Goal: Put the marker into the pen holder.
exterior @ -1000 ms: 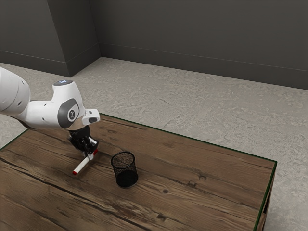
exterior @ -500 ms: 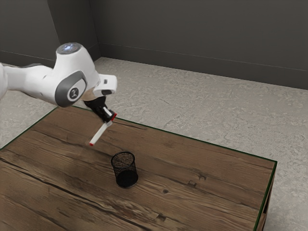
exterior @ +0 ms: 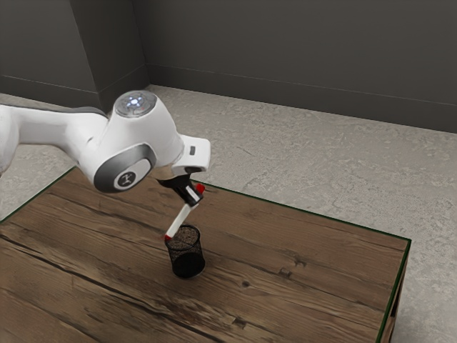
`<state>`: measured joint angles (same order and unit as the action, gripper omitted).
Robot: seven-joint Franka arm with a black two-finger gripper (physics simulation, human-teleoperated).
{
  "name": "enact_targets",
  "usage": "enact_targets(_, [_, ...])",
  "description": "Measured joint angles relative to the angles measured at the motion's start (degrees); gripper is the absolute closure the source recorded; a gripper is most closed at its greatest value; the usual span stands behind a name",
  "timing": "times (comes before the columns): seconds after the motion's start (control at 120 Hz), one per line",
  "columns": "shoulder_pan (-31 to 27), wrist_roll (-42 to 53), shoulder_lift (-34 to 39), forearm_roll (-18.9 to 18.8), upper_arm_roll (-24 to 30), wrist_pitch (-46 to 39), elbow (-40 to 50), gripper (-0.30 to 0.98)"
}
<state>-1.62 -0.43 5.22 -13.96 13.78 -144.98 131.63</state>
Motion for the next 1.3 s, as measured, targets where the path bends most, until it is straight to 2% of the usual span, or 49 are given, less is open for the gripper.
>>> enact_targets(0.217, [-1.6, -3.5, -5.0, -4.9, 0.5, -3.9, -2.4, 0.79])
enact_targets(0.242, [-2.2, -3.9, -5.3, -5.2, 1.1, -4.3, -2.4, 0.79])
enact_targets(0.3, [0.0, -4.6, -5.9, -5.7, -1.5, -5.0, -2.3, 0.79])
enact_targets(0.467, [-1.3, -6.3, -8.1, -6.1, -1.2, -6.7, -2.2, 0.78])
enact_targets(0.642, [-2.2, -6.5, -7.1, -5.2, -0.8, -7.4, -2.2, 0.4])
enact_targets(0.7, [-2.3, -6.5, -4.1, -5.1, -0.8, -7.4, -2.2, 0.31])
enact_targets(0.792, [-2.3, -6.4, 2.6, -5.0, -1.1, -7.1, -2.5, 0.2])
enact_targets(0.933, [-2.4, -6.3, 6.2, -4.8, -1.4, -5.0, -2.5, 0.1])
enact_targets(1.05, [-2.4, -6.3, 7.2, -4.6, -1.4, -2.2, -3.7, 0.06])
enact_targets(1.083, [-2.4, -6.3, 7.1, -3.5, -1.4, -0.4, -5.7, 0.05])
enact_targets(1.2, [-2.4, -7.3, 5.5, 2.6, -1.6, 12.6, -20.4, 0.03])
enact_targets(1.3, [-1.8, -8.8, 2.9, 5.4, -2.2, 26.3, -33.6, 0.02])
